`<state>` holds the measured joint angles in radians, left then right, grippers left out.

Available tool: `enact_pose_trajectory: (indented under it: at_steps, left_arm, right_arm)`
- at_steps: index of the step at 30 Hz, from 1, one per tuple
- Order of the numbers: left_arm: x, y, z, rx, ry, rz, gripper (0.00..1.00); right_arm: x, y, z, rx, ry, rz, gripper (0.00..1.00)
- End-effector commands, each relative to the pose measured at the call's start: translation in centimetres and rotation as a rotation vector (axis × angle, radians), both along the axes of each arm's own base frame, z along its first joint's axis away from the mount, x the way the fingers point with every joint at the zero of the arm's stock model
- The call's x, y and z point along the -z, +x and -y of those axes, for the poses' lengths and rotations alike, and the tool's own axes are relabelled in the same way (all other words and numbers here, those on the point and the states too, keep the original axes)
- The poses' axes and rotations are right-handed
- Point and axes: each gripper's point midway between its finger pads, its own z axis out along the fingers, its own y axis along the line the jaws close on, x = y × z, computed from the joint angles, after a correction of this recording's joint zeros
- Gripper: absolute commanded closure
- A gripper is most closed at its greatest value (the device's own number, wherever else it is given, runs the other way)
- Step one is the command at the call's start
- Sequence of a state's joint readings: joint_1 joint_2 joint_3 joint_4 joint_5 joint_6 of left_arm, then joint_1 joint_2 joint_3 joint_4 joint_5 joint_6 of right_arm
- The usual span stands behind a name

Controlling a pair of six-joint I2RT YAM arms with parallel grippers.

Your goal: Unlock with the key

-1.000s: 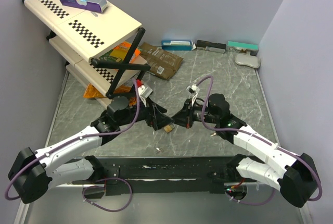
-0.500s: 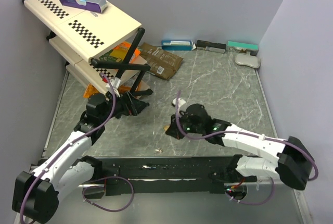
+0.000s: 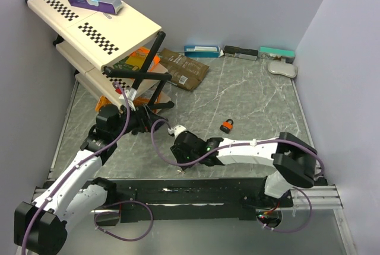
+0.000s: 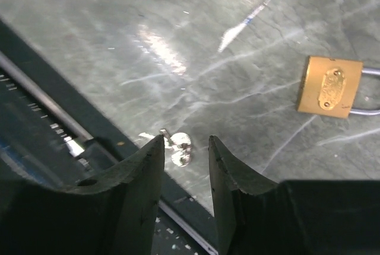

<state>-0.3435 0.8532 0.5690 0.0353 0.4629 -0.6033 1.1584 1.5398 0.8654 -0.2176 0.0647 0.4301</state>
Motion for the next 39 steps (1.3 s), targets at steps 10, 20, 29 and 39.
enact_pose_trajectory:
  at_steps: [10,20,29,39]
  left_arm:
    - [-1.8,0.0,0.0,0.018,-0.008,0.058,0.02]
    - [-1.8,-0.2,0.1,0.03,-0.015,0.061,0.02]
    - [-2.0,-0.4,0.2,0.036,-0.018,0.068,0.02]
    - [-2.2,-0.5,0.1,0.036,-0.021,0.076,0.02]
  right_arm:
    - [1.8,-0.2,-0.3,0.02,-0.124,0.0,0.57]
    - [2.6,-1.2,-0.2,-0.007,-0.182,-0.017,0.58]
    - [2.7,-1.8,-0.2,-0.013,-0.239,0.0,0.64]
    - [3.5,-2.4,-0.2,-0.017,-0.257,-0.014,0.69]
